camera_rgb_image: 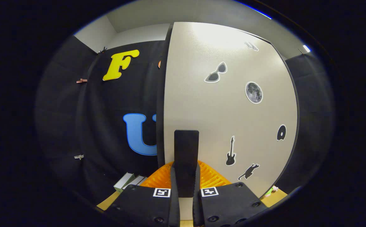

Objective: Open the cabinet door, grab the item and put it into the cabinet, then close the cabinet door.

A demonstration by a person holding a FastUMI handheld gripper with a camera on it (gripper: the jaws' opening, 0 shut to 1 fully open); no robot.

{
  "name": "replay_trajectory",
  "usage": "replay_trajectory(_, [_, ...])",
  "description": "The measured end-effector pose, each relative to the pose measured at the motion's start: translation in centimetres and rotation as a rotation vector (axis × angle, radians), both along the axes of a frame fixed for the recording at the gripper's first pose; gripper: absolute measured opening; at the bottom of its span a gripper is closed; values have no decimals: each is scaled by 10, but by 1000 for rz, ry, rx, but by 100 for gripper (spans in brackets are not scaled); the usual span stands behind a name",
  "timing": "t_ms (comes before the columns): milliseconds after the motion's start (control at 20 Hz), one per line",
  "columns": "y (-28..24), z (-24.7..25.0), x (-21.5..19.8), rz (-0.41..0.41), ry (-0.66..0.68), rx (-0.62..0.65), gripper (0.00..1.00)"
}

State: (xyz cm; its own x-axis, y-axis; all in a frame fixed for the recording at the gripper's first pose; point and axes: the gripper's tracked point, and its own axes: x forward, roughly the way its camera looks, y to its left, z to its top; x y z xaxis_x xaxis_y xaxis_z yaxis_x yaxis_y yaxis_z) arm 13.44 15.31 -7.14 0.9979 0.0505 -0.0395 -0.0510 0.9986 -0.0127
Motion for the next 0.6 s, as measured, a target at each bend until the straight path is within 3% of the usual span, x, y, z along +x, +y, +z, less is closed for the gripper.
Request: replay_trajectory(600, [-24, 13, -82, 65, -5, -20, 20])
